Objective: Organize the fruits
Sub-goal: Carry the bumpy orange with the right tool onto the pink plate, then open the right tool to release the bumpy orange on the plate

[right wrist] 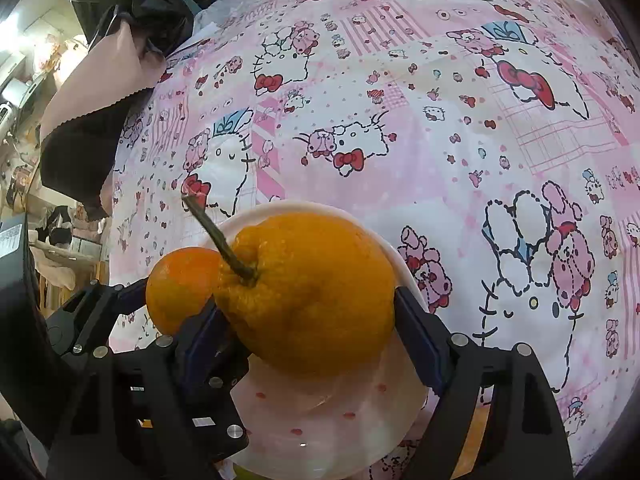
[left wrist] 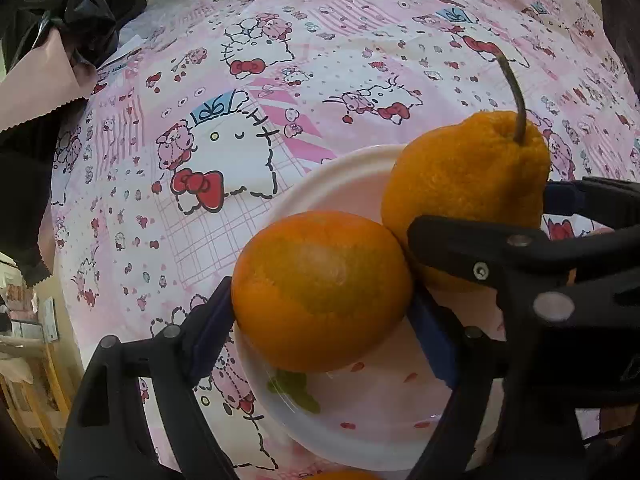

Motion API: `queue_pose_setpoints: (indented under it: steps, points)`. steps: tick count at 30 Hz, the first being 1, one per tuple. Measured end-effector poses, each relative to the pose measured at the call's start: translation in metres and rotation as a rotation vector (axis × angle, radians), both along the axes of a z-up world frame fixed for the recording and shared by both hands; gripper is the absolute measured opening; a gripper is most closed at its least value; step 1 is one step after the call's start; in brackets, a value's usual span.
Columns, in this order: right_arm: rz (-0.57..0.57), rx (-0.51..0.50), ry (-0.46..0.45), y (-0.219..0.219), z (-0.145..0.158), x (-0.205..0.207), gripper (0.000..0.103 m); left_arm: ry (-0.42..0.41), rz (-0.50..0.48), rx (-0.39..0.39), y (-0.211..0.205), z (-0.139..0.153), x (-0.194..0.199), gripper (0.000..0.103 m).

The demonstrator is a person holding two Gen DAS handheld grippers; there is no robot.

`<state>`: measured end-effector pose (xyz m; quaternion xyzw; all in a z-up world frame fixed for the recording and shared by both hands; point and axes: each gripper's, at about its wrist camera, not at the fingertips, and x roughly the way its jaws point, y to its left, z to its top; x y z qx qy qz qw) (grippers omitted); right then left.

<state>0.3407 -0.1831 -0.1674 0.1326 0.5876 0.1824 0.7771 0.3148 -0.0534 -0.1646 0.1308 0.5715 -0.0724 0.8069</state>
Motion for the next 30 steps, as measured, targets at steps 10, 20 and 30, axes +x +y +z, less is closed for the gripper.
queue_pose_setpoints:
  steps: [10,20,30]
  points:
    - [-0.008,0.014,0.017,-0.001,-0.003,0.000,0.088,0.012,-0.028,0.029,-0.004,0.001,-0.003,0.081]
    - [-0.017,0.039,0.026,-0.006,0.000,0.000,0.089,0.045,0.045,-0.034,0.011,-0.009,0.002,0.095]
    - [0.014,0.018,-0.021,-0.006,0.012,-0.002,0.089,0.018,0.019,-0.012,0.007,0.006,-0.003,0.095]
